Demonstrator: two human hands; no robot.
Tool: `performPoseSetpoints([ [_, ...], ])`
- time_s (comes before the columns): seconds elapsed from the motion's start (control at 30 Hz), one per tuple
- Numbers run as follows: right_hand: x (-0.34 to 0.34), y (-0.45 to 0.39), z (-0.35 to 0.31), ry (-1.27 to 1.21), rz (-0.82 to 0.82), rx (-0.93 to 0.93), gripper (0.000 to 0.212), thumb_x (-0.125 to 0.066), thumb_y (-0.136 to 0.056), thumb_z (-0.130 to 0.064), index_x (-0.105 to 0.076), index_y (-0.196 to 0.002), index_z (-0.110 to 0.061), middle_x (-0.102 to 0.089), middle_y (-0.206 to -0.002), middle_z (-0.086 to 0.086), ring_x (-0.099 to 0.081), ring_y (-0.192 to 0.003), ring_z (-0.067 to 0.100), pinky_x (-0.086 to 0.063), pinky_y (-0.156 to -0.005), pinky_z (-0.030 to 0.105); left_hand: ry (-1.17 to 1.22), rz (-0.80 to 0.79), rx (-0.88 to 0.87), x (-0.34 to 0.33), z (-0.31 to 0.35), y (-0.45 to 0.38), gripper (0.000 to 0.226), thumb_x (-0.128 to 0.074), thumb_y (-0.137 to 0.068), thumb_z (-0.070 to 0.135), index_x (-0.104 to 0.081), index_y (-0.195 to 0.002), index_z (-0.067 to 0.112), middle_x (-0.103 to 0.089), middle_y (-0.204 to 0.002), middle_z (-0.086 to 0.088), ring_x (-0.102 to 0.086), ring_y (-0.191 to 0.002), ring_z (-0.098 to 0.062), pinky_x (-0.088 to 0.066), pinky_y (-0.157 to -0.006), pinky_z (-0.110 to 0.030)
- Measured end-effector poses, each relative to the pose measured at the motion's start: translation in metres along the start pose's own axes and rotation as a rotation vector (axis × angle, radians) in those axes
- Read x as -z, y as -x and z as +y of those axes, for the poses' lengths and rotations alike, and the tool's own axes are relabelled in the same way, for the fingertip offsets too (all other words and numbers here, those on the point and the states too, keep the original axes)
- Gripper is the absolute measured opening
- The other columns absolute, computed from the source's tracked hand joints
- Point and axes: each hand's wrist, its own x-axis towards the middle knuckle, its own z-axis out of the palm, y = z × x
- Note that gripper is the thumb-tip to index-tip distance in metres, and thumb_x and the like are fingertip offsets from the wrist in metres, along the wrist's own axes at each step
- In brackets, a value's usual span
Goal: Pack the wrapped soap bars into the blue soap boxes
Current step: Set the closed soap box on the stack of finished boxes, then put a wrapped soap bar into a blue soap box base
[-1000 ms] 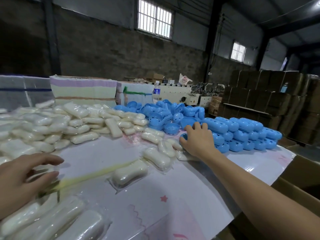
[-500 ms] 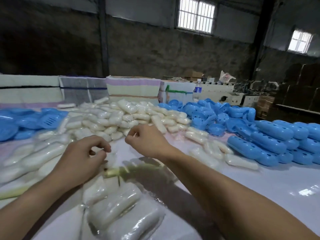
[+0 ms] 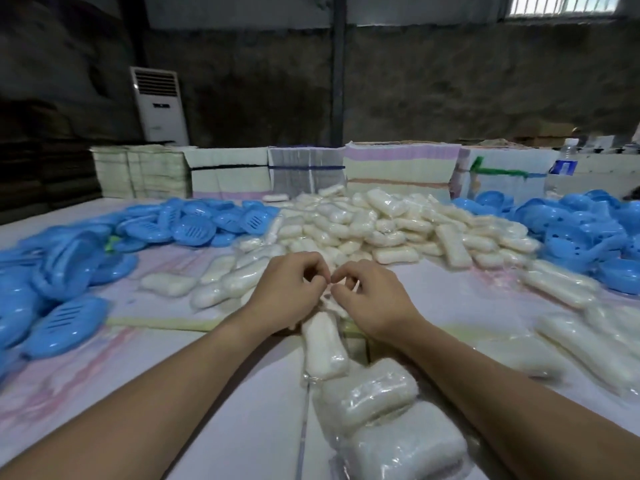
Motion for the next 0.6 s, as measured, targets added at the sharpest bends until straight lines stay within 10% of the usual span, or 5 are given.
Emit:
performPoseSetpoints([
  [0.3, 0.002, 0.010, -0.019, -0.140, -0.126, 0.352, 0.037, -0.065, -0.087, -0.030, -0.052, -0.104, -0.060, -0.056, -0.095, -0.015, -0.051, -0.091, 0.003, -0.038, -0.077, 0.014, -0.230, -0.079, 0.174, 0.038, -0.013, -0.011, 0.021, -0.061, -0.087, 0.020, -0.062, -0.066, 0.024, -0.065, -0.068, 0.007, -0.060, -0.067, -0.011, -0.051, -0.063, -0.033],
  [0.43, -0.002, 0.012, -0.020, -0.120, -0.193, 0.431, 0.035, -0.064, -0.089, -0.034, -0.053, -0.118, -0.051, -0.054, -0.100, -0.019, -0.048, -0.099, 0.001, -0.034, -0.082, 0.010, -0.449, 0.125, 0.263, 0.068, -0.033, -0.021, 0.018, -0.051, -0.084, 0.020, -0.057, -0.068, 0.028, -0.064, -0.076, 0.011, -0.061, -0.082, -0.018, -0.050, -0.063, -0.034],
  [0.6, -0.006, 0.012, -0.022, -0.088, -0.232, 0.470, 0.037, -0.059, -0.089, -0.042, -0.050, -0.125, -0.047, -0.051, -0.104, -0.023, -0.046, -0.102, -0.002, -0.035, -0.085, 0.014, -0.963, 0.134, 0.475, 0.134, -0.089, -0.019, 0.028, -0.054, -0.087, 0.018, -0.057, -0.114, 0.023, -0.053, -0.122, -0.006, -0.044, -0.118, -0.034, -0.040, -0.090, -0.042],
])
